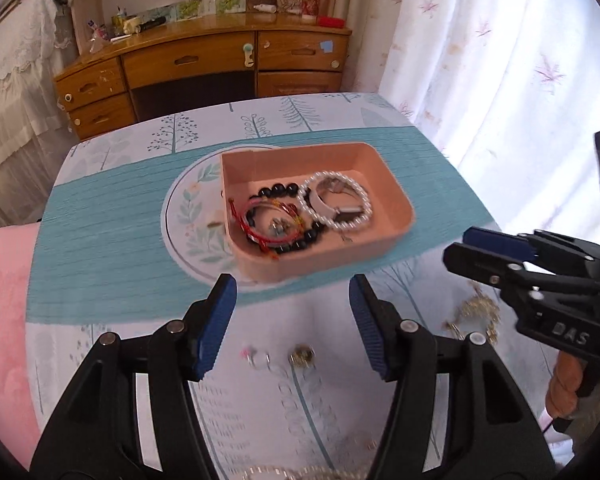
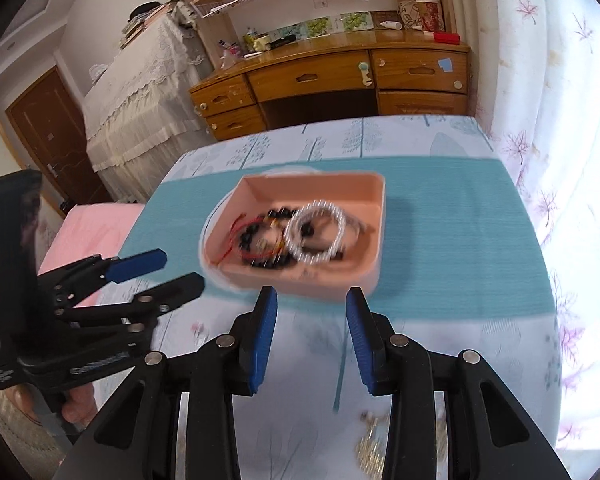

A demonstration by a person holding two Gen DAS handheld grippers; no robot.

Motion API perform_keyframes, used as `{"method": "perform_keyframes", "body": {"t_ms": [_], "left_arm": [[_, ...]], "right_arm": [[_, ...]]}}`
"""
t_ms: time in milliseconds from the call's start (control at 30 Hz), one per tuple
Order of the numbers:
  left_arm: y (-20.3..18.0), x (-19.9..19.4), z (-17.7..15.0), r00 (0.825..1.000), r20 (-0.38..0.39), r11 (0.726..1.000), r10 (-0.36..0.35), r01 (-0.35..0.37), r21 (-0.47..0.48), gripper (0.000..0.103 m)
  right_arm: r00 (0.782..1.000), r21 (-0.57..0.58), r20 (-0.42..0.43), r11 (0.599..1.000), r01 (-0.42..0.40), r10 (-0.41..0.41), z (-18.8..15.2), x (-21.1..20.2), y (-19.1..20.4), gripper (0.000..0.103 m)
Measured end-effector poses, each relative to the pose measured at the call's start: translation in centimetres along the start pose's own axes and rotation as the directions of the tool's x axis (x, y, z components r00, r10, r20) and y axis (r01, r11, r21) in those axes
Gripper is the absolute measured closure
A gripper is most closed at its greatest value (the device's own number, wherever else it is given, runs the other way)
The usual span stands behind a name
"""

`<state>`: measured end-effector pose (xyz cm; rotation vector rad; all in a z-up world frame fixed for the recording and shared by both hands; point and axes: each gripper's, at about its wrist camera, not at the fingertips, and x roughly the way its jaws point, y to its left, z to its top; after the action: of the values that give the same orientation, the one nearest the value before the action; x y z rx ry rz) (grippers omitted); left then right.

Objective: Organize jewelry
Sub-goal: 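Grasp the pearl necklace with the left tool while the right tool approaches the gold leaf comb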

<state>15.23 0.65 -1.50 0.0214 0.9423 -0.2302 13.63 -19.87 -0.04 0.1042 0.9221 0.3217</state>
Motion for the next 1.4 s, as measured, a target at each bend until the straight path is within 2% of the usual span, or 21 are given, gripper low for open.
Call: {"method": "perform_keyframes", "body": {"t_ms": [100,200,333,567,833,1033,1267,1400], "left_arm": [[-0.8,-1.8,-2.5,0.999,-0.031,1.000,-0.010,0.011,0.010,0.047],[-1.4,-3.5,-4.9,0.999,-0.032,0.999,0.034,-0.033,0.009,0.047],[-1.6,-5.7,-8.0,0.998,-0.038,0.999,0.049,-0.050,-0.021,0.047],[-1.8,-7.9,-11.6,0.996,-0.042,0.996,0.074,-0.076,-0.053,0.047],[-1.3,-8.1,-14.2,0.994,-0.081,0.989,0.076,-0.085,-0.118,0.047],[-0.2,-6.4,-15.8,0.988,-0.153,0.979,0.024,-0.054,-0.197,0.047],[1.4,-4.2,-16.4,0.978,-0.210,0.947,-0.012,-0.057,-0.317,0.047],[2.3,-3.2,-16.0,0.971,-0.240,0.913,-0.027,-0.074,-0.401,0.047]], "right_arm": [[1.000,-0.014,-0.024,1.000,0.011,-0.011,-2.7,-1.0,0.4,0.067],[0.999,-0.018,-0.049,1.000,0.003,-0.004,-5.2,-1.8,0.9,0.067],[0.998,-0.032,-0.057,0.999,0.006,-0.008,-8.6,-3.4,1.7,0.067],[0.998,-0.042,-0.063,0.999,0.015,-0.017,-13.0,-5.6,2.5,0.067],[0.997,-0.003,-0.067,1.000,0.022,-0.023,-15.3,-7.4,1.3,0.067],[0.996,0.037,-0.085,0.999,0.024,-0.021,-16.0,-7.4,0.2,0.067],[0.995,0.027,-0.103,1.000,0.011,-0.008,-16.4,-6.8,0.4,0.067],[0.994,0.026,-0.107,1.000,0.000,0.003,-16.5,-6.5,0.4,0.067]]}}
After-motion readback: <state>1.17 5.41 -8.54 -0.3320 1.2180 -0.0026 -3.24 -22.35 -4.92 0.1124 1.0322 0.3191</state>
